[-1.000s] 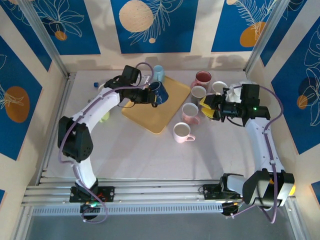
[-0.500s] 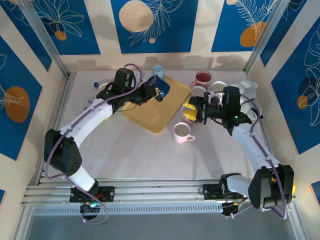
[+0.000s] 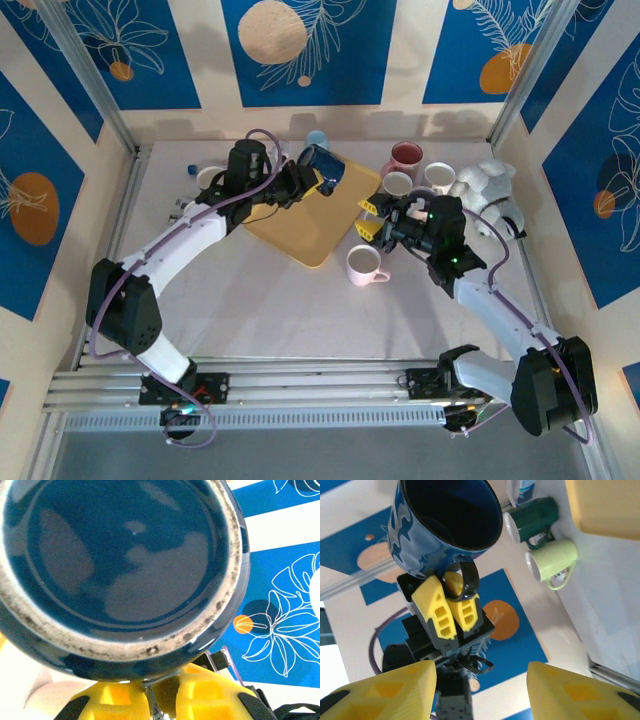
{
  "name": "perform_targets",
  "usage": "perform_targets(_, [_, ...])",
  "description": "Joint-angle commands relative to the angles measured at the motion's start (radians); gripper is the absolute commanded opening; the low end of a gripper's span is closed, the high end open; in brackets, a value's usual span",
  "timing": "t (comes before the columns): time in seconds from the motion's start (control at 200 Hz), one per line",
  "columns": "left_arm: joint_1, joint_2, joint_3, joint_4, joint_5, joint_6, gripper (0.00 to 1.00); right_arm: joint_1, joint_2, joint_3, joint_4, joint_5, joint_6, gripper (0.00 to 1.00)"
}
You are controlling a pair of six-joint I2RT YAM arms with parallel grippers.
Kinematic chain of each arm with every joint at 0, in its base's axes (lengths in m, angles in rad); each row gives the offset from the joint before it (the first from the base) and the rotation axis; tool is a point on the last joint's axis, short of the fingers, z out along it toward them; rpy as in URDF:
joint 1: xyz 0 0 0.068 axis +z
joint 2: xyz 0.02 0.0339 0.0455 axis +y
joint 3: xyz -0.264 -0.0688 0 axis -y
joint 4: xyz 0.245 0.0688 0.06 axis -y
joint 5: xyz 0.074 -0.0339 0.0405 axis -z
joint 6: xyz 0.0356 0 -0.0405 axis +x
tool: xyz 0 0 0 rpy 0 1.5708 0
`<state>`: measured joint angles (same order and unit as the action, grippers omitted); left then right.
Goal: Turn the mug right side up
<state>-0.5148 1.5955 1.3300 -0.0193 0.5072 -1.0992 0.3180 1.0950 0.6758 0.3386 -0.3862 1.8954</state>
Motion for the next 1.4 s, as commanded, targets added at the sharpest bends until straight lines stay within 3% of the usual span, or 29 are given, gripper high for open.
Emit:
perform_targets(0.0, [-0.012,-0.049,-0.007,0.188,0.034,-0.034,0.0,0.021,0.028,-0.014,0.131,0.09,0.086,0.51])
perform_targets(0.26, [-0.054,-0.032,-0.073,0.522,0.014,-0.191,0.0,0.065,0.069,0.007,0.255,0.164,0.124,0.51])
perform_targets(0.39, [-0.092,-0.005,-0.056,0.609,0.009,-0.22,0.0,0.077,0.069,0.019,0.266,0.184,0.136,0.51])
perform_targets(0.905, [-0.142,0.015,-0.048,0.718,-0.06,-0.228,0.0,0.084,-0.043,-0.036,0.301,0.351,0.164,0.5])
perform_targets(1.391, [-0.176,0.018,-0.016,0.699,-0.063,-0.216,0.0,0.072,0.026,0.007,0.386,0.335,0.208,0.42])
